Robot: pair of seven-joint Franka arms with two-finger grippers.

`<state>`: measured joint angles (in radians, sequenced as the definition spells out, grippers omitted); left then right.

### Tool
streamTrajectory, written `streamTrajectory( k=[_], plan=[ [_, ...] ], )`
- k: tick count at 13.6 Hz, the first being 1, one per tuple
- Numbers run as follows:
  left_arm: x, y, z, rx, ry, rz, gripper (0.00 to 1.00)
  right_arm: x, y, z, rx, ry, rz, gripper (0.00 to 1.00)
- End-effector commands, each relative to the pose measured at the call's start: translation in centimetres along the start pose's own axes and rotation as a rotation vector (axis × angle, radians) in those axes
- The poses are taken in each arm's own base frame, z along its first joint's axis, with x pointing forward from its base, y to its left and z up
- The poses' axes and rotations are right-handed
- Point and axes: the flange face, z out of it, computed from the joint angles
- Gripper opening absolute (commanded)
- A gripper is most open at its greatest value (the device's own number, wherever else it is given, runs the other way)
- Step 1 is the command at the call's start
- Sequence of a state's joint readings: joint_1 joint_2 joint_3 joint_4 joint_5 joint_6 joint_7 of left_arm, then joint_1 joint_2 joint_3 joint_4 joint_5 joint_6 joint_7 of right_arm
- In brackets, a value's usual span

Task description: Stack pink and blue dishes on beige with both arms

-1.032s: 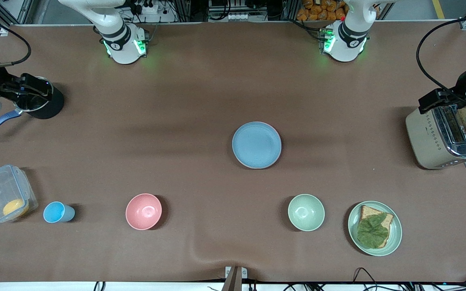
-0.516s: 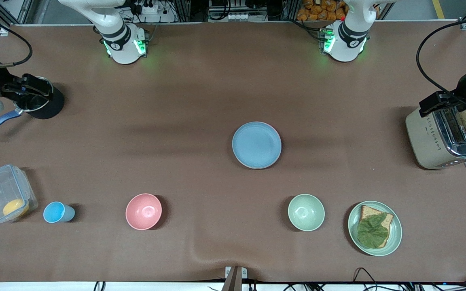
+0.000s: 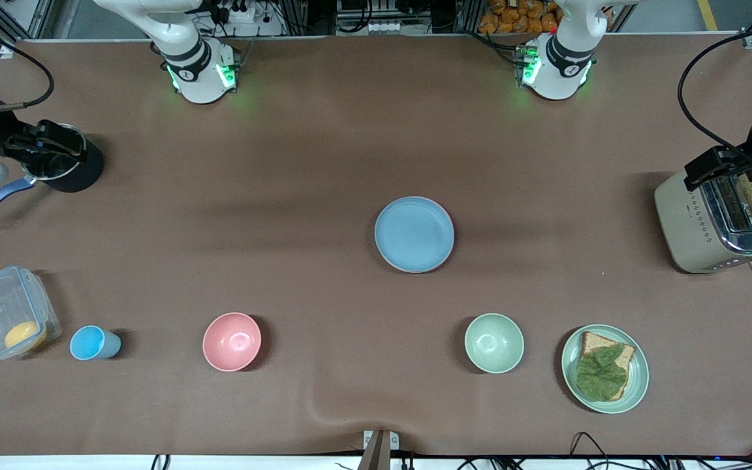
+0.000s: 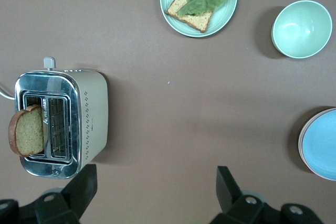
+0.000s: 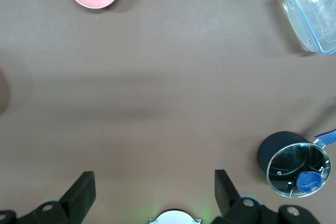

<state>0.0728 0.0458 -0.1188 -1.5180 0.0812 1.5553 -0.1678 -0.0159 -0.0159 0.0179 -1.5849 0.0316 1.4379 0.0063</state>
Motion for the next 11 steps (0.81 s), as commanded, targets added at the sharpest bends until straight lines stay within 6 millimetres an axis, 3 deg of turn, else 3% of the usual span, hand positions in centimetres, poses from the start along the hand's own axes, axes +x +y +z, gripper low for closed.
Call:
streamTrajectory(
  k=[1, 11],
  plan=[
    [0.3, -0.3, -0.5, -0.013, 0.009, 0.009, 1.00, -0.3, 0.3, -0.1, -0.009, -0.001, -0.006, 1.00],
    [0.3, -0.3, -0.5, -0.013, 0.009, 0.011, 1.00, -0.5, -0.3, 1.4, -0.004, -0.049, -0.017, 1.00]
  ],
)
